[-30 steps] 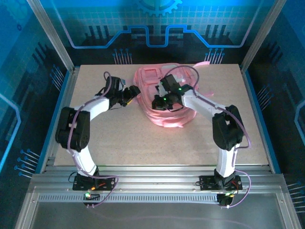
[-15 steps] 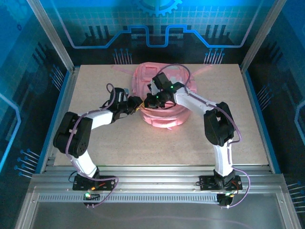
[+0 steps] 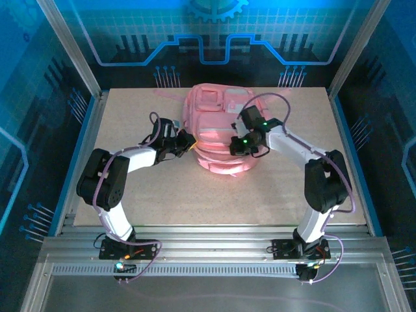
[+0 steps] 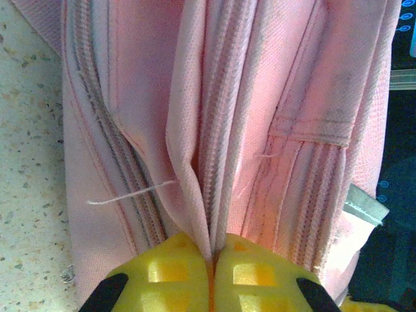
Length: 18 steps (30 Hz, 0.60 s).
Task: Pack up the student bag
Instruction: Zip the student bag at the top-center of the table.
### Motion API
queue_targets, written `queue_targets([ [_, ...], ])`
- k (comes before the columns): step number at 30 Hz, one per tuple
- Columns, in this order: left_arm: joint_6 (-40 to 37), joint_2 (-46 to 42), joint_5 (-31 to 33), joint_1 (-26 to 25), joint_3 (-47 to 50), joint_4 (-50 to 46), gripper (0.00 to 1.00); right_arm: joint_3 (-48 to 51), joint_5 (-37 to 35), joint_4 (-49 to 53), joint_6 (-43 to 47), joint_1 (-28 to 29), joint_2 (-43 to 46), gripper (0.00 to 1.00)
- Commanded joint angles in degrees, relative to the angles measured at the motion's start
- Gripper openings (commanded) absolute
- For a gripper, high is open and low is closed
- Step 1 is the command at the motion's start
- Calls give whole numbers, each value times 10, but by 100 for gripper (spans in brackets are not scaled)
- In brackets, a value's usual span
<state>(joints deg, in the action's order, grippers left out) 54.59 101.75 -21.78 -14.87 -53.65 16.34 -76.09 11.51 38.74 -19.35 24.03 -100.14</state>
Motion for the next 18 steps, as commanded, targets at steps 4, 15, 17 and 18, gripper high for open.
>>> queue_targets([
  [4, -35, -4, 33, 32, -30, -9, 0, 25, -182, 156, 69, -49, 52, 0],
  [15, -102, -15, 1, 74, -63, -93, 0, -9, -289, -31, 403, -98, 1, 0],
  [17, -112, -13, -4, 79, -73, -104, 0, -18, -260, -74, 494, -109, -18, 0],
  [18, -120, -14, -4, 79, -79, -114, 0, -36, -239, -77, 522, -121, -35, 0],
])
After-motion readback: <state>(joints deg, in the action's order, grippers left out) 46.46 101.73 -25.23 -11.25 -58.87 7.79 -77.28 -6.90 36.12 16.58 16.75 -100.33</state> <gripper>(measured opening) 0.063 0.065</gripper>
